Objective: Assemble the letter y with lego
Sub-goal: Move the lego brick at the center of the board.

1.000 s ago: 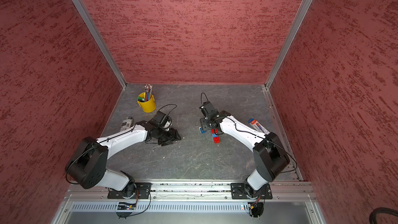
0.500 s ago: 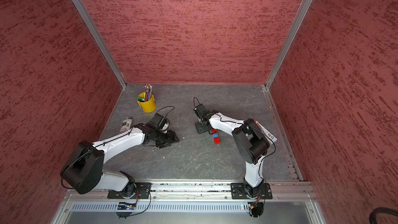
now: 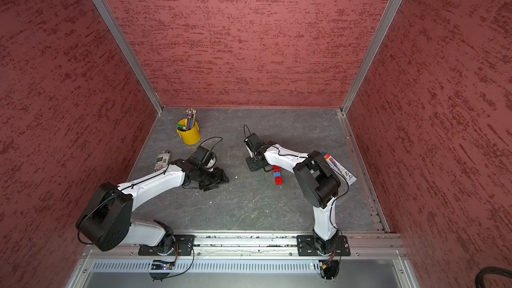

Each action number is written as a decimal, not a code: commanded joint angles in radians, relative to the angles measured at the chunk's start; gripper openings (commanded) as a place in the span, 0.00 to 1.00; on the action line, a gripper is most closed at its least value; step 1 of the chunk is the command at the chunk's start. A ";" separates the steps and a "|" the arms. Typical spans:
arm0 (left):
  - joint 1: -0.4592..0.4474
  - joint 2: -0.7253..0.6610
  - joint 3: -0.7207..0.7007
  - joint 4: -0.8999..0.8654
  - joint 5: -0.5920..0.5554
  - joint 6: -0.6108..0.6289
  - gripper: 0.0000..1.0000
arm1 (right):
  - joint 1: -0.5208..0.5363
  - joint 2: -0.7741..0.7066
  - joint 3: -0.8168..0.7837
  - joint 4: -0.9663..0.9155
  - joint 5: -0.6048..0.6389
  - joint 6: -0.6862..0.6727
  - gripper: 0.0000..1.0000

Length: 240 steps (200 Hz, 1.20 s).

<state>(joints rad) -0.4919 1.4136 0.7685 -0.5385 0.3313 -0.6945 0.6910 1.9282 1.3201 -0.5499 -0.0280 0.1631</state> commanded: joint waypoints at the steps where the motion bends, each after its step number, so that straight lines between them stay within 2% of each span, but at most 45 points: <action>1: 0.008 -0.018 -0.013 0.000 -0.017 0.001 0.65 | 0.045 0.001 0.048 0.003 -0.034 -0.038 0.33; 44: 0.019 -0.034 -0.025 0.001 -0.023 -0.004 0.65 | 0.131 0.045 0.097 -0.015 -0.027 -0.108 0.33; 118: 0.039 -0.066 -0.051 -0.009 -0.025 -0.006 0.66 | 0.205 0.104 0.127 -0.040 0.012 -0.198 0.35; 143: 0.042 -0.064 -0.049 -0.010 -0.026 -0.005 0.66 | 0.210 0.109 0.130 -0.046 0.020 -0.206 0.41; 176: 0.046 -0.055 -0.046 -0.008 -0.021 -0.003 0.66 | 0.211 0.093 0.134 -0.046 0.027 -0.204 0.58; 240: 0.055 -0.022 -0.039 0.057 0.022 -0.003 0.65 | 0.198 -0.041 0.097 -0.015 0.054 -0.154 0.60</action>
<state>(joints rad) -0.4484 1.3746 0.7242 -0.5323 0.3229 -0.7021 0.8955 1.9942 1.4197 -0.5812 -0.0101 -0.0257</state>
